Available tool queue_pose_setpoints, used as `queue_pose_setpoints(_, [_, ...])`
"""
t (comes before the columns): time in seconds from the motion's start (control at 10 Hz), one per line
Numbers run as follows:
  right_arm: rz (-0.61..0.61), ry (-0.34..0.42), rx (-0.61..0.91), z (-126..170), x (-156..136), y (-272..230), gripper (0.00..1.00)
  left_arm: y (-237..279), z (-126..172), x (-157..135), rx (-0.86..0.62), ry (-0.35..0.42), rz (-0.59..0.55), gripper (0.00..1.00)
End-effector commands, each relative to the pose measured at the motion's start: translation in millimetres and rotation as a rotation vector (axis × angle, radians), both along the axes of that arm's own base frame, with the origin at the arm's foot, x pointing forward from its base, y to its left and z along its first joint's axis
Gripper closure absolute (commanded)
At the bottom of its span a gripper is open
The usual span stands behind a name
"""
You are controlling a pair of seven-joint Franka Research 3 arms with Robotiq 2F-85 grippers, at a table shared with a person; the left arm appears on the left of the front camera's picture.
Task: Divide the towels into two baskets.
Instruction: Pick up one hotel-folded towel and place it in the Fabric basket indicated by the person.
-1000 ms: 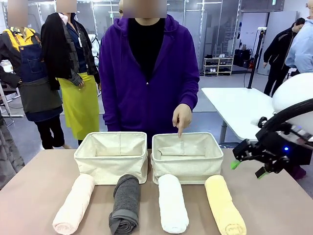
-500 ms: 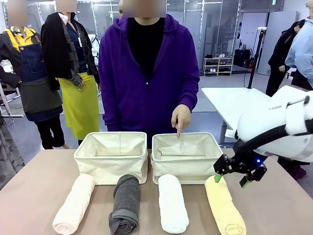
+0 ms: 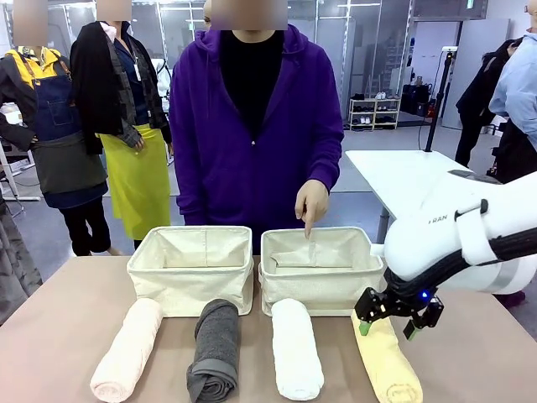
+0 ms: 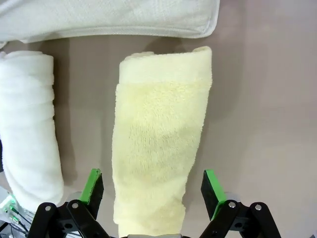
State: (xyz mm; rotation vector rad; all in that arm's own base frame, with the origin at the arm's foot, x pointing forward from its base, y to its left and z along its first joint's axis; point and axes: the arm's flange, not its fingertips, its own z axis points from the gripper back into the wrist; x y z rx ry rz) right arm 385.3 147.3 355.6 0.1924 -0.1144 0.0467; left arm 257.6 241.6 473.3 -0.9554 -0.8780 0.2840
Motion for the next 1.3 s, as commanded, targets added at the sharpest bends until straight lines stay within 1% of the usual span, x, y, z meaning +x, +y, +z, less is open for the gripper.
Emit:
queue_pose_setpoints(0.0, [-0.035, -0.021, -0.028, -28, -40, 3, 0.00, 2, 1, 0, -0.013, -0.021, -0.003, 0.00])
queue_pose_setpoints(0.3, [-0.025, -0.008, -0.062, -48, -43, 9, 0.00, 2, 1, 0, -0.013, -0.021, -0.003, 0.00])
queue_pose_setpoints(0.4, [-0.016, -0.011, -0.068, -52, -44, 11, 0.03, 2, 1, 0, -0.013, -0.021, -0.003, 0.00])
queue_pose_setpoints(0.7, [0.008, -0.016, -0.076, -54, -46, 12, 0.33, 2, 1, 0, -0.013, -0.021, -0.003, 0.00])
queue_pose_setpoints(0.9, [0.017, -0.022, -0.084, -50, -48, 10, 0.52, 2, 1, 0, -0.013, -0.021, -0.003, 0.00])
queue_pose_setpoints(1.0, [0.029, -0.008, -0.088, -43, -50, 9, 0.61, 2, 1, 0, -0.013, -0.021, -0.003, 0.00])
queue_pose_setpoints(1.1, [0.081, -0.003, -0.117, -33, -54, 6, 0.61, 2, 1, 0, -0.013, -0.021, -0.003, 0.00])
queue_pose_setpoints(1.2, [0.159, -0.006, -0.126, -12, -61, 5, 0.61, 2, 1, 0, -0.013, -0.021, -0.003, 0.00])
